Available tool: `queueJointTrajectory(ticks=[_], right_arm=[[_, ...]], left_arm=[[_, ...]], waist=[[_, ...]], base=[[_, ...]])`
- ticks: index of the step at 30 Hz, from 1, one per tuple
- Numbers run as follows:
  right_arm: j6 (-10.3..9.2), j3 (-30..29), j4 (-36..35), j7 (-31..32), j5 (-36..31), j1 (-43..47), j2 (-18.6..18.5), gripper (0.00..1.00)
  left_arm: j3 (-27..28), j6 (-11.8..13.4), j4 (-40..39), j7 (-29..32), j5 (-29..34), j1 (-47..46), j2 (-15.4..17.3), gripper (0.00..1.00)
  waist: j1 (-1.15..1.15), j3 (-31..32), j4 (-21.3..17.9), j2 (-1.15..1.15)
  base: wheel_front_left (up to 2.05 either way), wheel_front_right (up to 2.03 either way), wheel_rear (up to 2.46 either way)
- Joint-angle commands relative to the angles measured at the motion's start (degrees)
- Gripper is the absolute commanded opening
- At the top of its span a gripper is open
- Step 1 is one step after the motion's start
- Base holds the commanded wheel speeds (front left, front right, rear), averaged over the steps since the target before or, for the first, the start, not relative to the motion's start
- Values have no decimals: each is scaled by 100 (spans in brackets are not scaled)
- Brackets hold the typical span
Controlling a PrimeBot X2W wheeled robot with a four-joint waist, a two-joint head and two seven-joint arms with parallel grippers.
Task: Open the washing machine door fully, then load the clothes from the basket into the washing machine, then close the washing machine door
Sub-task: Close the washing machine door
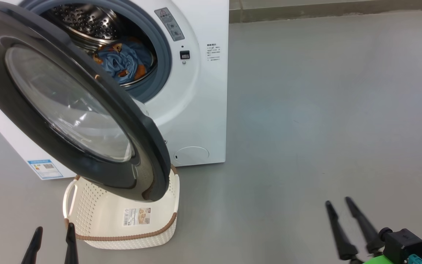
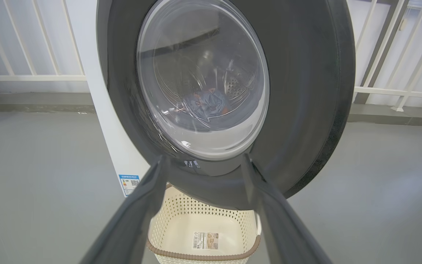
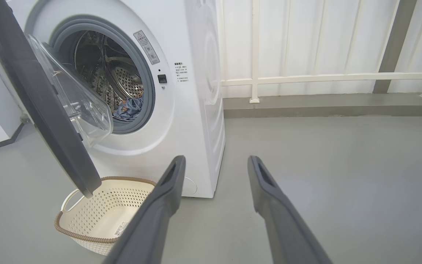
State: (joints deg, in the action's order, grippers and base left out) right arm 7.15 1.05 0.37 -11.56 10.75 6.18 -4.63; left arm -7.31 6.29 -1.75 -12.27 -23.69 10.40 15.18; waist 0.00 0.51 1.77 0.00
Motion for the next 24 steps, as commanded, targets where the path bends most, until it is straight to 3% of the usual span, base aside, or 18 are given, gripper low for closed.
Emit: queueJointTrajectory(ticks=[1, 14, 24], right_arm=[[34, 120, -139, 31, 53, -108, -24, 0], [34, 275, 18, 66, 196, -319, -159, 0], [34, 427, 515, 1, 368, -914, -449, 0]], left_arm=[[196, 39, -112, -58, 51, -162, 71, 100], [132, 118, -163, -67, 86, -265, 59, 100], [-75, 70, -154, -92, 145, -582, -23, 100]], waist=[[0, -6, -1, 0], [0, -162, 82, 0], [0, -446, 499, 0]], base=[[0, 0, 0], [0, 0, 0], [0, 0, 0]])
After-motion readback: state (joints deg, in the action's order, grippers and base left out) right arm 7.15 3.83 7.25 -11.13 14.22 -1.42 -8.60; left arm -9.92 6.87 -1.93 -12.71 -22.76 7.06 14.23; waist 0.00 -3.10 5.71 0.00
